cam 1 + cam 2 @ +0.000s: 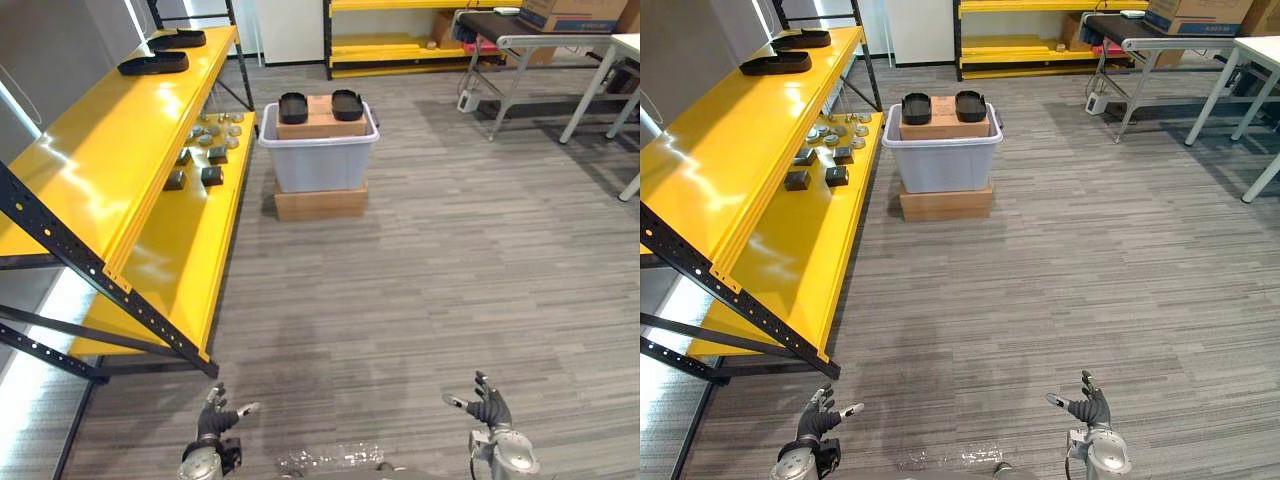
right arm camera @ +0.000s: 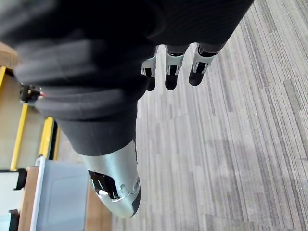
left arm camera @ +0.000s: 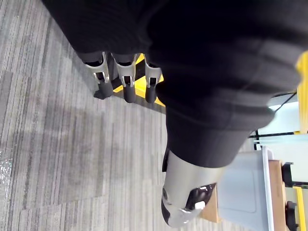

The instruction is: Walk over and take plastic housings, then place them on the shelf

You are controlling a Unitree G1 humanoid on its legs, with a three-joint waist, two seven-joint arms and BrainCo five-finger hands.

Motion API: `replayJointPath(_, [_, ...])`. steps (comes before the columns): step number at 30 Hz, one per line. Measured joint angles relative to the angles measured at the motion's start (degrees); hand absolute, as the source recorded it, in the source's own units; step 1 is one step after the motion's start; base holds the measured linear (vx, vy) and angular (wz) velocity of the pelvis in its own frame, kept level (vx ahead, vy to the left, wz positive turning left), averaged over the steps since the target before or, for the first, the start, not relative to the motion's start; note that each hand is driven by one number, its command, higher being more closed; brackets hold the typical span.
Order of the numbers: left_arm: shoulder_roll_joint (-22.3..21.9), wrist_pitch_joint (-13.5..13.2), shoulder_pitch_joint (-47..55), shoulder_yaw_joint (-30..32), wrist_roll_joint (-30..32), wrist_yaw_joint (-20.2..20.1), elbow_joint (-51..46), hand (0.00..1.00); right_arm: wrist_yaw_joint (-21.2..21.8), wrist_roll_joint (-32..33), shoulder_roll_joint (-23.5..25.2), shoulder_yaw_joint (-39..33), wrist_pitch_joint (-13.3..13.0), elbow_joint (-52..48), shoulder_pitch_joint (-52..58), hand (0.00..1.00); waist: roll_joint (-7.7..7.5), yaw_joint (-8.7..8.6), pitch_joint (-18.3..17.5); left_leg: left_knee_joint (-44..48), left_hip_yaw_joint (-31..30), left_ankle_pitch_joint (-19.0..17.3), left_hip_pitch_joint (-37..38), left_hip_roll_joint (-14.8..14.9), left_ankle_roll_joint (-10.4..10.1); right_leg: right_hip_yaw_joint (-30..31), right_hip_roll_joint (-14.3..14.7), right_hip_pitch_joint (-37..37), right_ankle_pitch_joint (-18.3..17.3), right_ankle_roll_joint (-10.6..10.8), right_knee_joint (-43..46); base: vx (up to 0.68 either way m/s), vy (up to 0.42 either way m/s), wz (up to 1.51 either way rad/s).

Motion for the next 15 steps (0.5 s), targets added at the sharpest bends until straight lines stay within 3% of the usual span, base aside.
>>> replayJointPath(4, [-0.1,0.0,0.0,-0.2,-0.3,0.1,-1.2,0.0,-0.2,0.0,0.0,0.0,0.1,0.0,-0.6,0.0,-0.02,0.15,0.0,0.3,0.6,-0.7,-1.2,-0.3,0.6,0.3,-0.3,-1.6,-0.5,0.4,0.4,0.04,-0.001,-0.06])
replayJointPath(7, [-0.1,0.0,0.0,-0.2,-1.4,0.2,-1.7,0.0,-0.9,0.1,0.0,-0.1,0.1,0.0,-1.1,0.0,0.04,0.08,0.0,1.6,1.5,-3.0,-1.8,-0.7,1.0,0.8,-1.4,-3.8,-3.2,1.3,4.3,0.09,0.04,-0.11])
replayJointPath(9, [-0.1,0.0,0.3,-0.3,-1.4,0.2,-3.3,0.0,-1.1,0.1,-0.2,-0.3,0.1,0.0,-1.7,0.0,-0.35,0.2,0.2,7.9,2.5,-8.5,-4.2,-1.2,1.6,2.1,-4.4,-8.6,-9.0,3.1,15.1,0.16,0.096,-0.19])
replayJointPath(11, [-0.2,0.0,0.3,-0.8,-1.4,0.4,-3.4,0.0,-1.1,0.1,-0.8,-0.3,0.2,0.1,-2.0,0.0,-0.23,0.22,0.7,10.4,2.9,-11.9,-4.0,-1.7,2.3,1.7,-6.7,-12.4,-11.3,4.1,25.5,0.15,0.124,-0.24])
replayJointPath(14, [0.3,0.0,0.4,-2.0,-1.5,0.6,-3.9,0.0,-1.1,0.1,-0.8,0.2,0.4,0.2,-1.5,0.0,0.47,-0.25,1.5,10.7,2.4,-14.2,1.2,-2.7,3.8,-0.1,-11.3,-20.5,-11.4,3.9,48.2,0.27,0.142,-0.02])
replayJointPath(15, [0.3,0.0,0.3,-2.0,-1.5,1.1,-4.0,0.0,-1.0,0.1,-0.8,0.2,0.4,0.2,-1.4,0.0,1.07,-0.26,1.8,10.8,2.3,-15.4,2.7,-2.5,3.7,-0.4,-11.5,-23.0,-13.8,3.5,51.1,0.45,0.133,0.11])
